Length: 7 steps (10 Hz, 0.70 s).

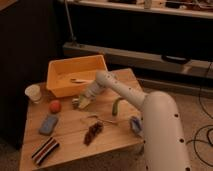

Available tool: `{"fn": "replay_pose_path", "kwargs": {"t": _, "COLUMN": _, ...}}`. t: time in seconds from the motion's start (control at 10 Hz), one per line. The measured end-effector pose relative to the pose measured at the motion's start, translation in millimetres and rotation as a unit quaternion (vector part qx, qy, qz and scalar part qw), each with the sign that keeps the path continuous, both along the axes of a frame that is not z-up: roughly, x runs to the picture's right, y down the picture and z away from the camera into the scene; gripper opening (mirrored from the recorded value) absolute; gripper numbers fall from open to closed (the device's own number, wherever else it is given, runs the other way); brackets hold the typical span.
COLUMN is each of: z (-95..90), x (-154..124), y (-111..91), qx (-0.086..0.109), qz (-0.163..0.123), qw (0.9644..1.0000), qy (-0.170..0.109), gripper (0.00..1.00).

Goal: Stack cups on top of each other

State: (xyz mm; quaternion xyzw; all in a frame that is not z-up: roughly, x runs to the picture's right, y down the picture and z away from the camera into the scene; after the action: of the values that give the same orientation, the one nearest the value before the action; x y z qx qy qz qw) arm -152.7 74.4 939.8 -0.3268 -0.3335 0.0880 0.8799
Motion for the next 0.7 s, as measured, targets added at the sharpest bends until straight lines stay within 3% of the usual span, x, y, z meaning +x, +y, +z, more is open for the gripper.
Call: {"fn": "replay_pose_path", "kwargs": {"t": 0.7, "z": -2.8, "x": 0.3, "y": 0.3, "qx": -0.001, "qz": -0.003, "qw": 1.0000, "qy": 0.000, "gripper": 0.00}}
